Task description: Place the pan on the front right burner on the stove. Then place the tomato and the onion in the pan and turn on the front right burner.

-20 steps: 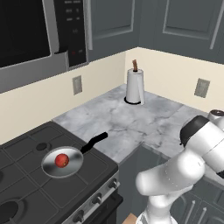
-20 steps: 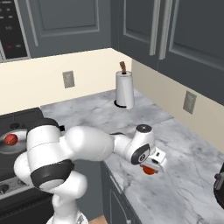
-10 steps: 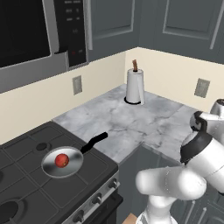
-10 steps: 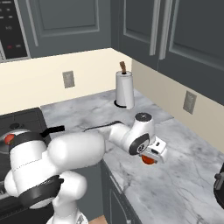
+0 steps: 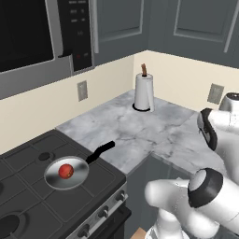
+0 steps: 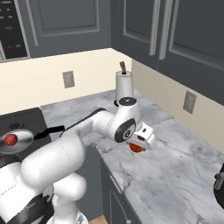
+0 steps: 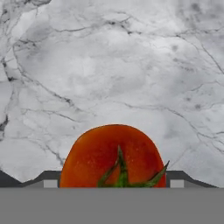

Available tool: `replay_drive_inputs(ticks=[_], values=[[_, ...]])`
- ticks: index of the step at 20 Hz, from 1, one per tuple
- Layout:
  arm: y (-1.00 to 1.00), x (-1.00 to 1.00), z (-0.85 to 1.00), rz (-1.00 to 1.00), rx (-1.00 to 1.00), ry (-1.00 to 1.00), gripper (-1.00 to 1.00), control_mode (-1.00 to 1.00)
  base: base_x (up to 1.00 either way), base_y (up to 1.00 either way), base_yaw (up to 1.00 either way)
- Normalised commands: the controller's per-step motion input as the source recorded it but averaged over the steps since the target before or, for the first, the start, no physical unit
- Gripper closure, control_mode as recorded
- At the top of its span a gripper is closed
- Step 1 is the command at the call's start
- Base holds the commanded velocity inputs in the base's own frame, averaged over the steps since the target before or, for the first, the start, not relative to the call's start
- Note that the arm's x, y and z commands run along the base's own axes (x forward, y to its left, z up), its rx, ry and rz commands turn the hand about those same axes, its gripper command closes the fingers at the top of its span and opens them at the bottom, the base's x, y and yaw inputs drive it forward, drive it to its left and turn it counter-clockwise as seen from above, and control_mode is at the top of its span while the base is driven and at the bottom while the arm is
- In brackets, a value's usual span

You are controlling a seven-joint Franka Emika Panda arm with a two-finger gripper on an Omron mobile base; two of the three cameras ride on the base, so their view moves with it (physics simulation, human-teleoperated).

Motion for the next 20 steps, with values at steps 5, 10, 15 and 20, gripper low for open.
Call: replay_drive_inputs(ticks=[5,10,15,20], values=[[0.7,0.0,0.39,0.05,0.0,0.0,1.0,-1.0,0.0,0.0,0.0],[0.71,0.0,0.25,0.08,0.0,0.0,1.0,-1.0,0.0,0.0,0.0],[0.68,0.0,0.14,0.11,0.0,0.0,1.0,-1.0,0.0,0.0,0.0],[0.72,0.0,0.02,0.15,0.0,0.0,1.0,-1.0,0.0,0.0,0.0]])
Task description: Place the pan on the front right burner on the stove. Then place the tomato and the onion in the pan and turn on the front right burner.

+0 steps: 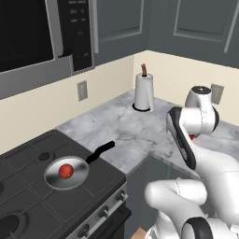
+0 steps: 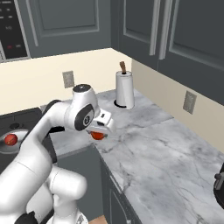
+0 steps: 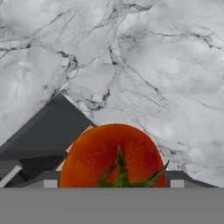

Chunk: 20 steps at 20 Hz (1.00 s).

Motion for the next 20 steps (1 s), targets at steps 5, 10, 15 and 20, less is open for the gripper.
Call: replay_drive_inputs(ticks=[5,10,15,20], values=[[0.77,0.0,0.0,0.21,0.0,0.0,1.0,-1.0,0.0,0.0,0.0],[0.82,0.02,0.0,0.21,0.0,0.0,1.0,-1.0,0.0,0.0,0.0],[0.82,0.07,0.0,0.2,0.0,0.02,1.0,-1.0,0.0,0.0,0.0],[0.82,0.09,0.0,0.18,0.0,0.03,1.0,-1.0,0.0,0.0,0.0]])
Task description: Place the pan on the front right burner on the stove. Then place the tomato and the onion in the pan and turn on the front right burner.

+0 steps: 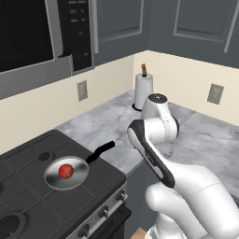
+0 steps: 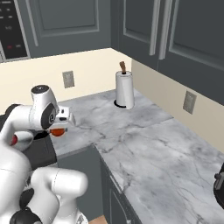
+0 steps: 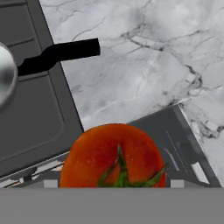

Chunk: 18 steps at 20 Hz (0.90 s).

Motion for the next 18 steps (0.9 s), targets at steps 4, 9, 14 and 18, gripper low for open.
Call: replay_drive_inputs(ticks=[4,9,14,18], values=[[0.79,0.03,0.0,0.17,0.0,0.02,1.0,-1.0,0.0,0.0,0.0],[0.8,0.05,0.0,0.14,0.0,0.01,1.0,-1.0,0.0,0.0,0.0],[0.72,0.07,0.0,0.1,0.0,0.01,1.0,-1.0,0.0,0.0,0.0],[0.65,0.02,0.0,0.09,0.0,0.06,1.0,-1.0,0.0,0.0,0.0]])
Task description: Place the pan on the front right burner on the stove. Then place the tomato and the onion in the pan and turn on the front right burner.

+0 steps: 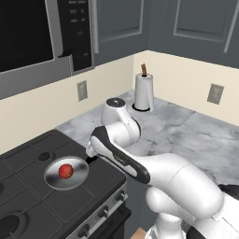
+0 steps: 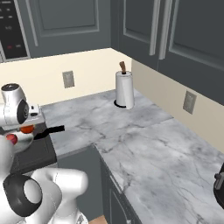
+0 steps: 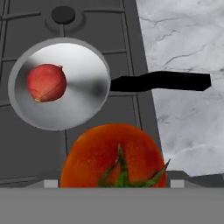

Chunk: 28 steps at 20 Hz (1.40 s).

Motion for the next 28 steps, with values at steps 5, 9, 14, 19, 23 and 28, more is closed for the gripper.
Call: replay_drive_inputs(ticks=[5,9,14,19,23,28], values=[[0.56,0.07,-0.11,0.08,0.0,0.04,1.0,-1.0,0.0,0.0,0.0],[0.43,0.14,-0.27,0.07,0.0,0.04,1.0,-1.0,0.0,0.0,0.0],[0.39,0.25,-0.33,0.06,0.0,0.05,1.0,-1.0,0.0,0.0,0.0],[0.31,0.34,-0.35,0.06,0.0,0.04,1.0,-1.0,0.0,0.0,0.0],[0.16,0.31,-0.36,0.04,0.0,0.03,1.0,-1.0,0.0,0.0,0.0],[0.01,0.26,-0.36,0.0,0.0,0.05,1.0,-1.0,0.0,0.0,0.0]])
